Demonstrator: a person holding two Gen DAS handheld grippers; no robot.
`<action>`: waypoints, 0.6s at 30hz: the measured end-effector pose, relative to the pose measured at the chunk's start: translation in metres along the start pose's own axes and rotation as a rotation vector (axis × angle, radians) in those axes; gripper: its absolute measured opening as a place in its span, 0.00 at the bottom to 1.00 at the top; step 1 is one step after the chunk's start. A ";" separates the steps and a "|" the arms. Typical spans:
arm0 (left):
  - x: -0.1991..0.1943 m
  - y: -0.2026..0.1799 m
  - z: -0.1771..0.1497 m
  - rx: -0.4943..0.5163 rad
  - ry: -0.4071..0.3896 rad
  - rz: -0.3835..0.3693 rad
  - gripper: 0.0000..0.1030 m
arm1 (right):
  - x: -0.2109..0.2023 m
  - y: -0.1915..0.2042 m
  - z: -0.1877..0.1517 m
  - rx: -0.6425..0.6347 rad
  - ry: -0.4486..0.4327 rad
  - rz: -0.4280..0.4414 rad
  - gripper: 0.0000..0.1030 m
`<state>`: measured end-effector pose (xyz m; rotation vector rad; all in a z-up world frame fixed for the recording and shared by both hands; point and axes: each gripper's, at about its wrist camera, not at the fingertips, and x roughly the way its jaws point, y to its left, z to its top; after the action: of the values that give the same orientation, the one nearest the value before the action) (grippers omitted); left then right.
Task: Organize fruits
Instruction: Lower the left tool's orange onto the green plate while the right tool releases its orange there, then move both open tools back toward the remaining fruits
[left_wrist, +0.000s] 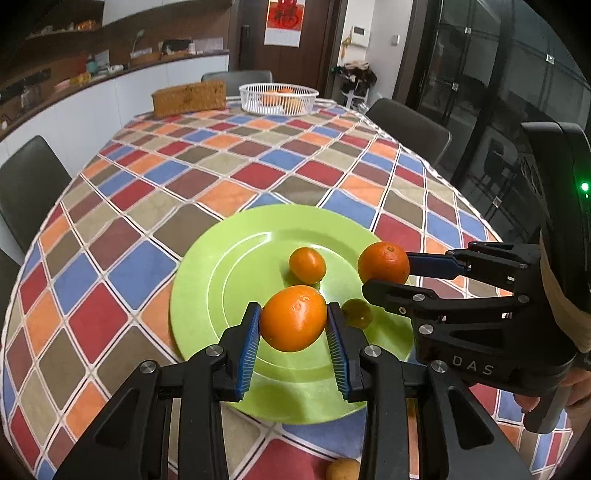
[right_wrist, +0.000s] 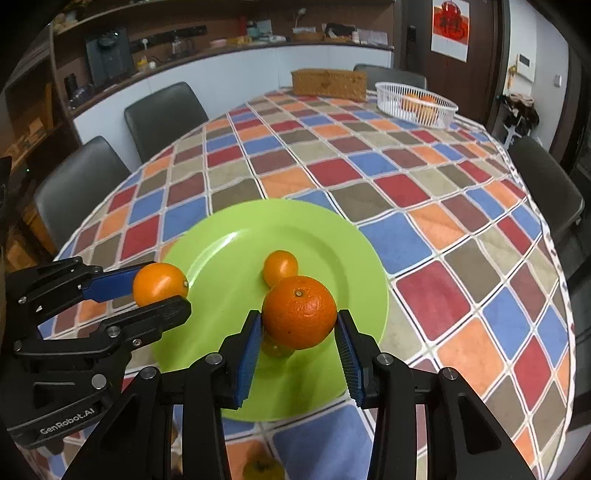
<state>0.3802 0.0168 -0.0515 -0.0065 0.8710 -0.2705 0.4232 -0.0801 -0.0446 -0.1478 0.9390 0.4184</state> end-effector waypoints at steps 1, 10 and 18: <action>0.002 0.001 0.001 0.001 0.005 0.002 0.34 | 0.004 -0.002 0.001 0.008 0.008 0.001 0.40; 0.006 0.003 0.001 0.014 0.006 0.021 0.40 | 0.010 -0.005 0.000 0.038 0.010 0.015 0.40; -0.028 -0.001 -0.004 0.000 -0.034 0.057 0.40 | -0.026 0.001 -0.007 0.016 -0.054 0.003 0.41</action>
<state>0.3597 0.0226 -0.0331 0.0135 0.8359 -0.2162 0.4042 -0.0890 -0.0277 -0.1201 0.8896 0.4158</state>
